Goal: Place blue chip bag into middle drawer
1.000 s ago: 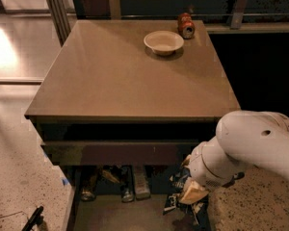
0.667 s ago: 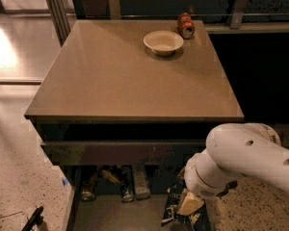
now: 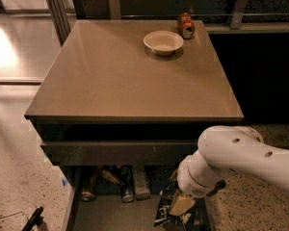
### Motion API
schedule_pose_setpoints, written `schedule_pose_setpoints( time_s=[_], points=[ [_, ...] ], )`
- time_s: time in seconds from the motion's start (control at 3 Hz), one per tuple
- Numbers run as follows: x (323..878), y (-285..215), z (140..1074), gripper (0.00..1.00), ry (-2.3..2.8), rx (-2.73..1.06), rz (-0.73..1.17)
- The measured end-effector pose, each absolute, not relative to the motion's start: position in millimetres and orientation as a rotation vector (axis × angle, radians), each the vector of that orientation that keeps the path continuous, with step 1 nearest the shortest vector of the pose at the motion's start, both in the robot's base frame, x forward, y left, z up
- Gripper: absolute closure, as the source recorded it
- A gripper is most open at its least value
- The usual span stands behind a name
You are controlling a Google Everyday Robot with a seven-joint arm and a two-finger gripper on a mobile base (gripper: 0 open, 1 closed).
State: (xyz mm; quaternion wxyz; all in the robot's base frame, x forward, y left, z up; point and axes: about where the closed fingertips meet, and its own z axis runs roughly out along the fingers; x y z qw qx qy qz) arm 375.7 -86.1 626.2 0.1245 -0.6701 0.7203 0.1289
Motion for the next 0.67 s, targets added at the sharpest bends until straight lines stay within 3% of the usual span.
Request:
schedule_pose_setpoints(
  time_s=[0.67],
  points=[
    [387.4,-38.8,563.9,1.0,2.074,-2.0,0.519]
  ],
)
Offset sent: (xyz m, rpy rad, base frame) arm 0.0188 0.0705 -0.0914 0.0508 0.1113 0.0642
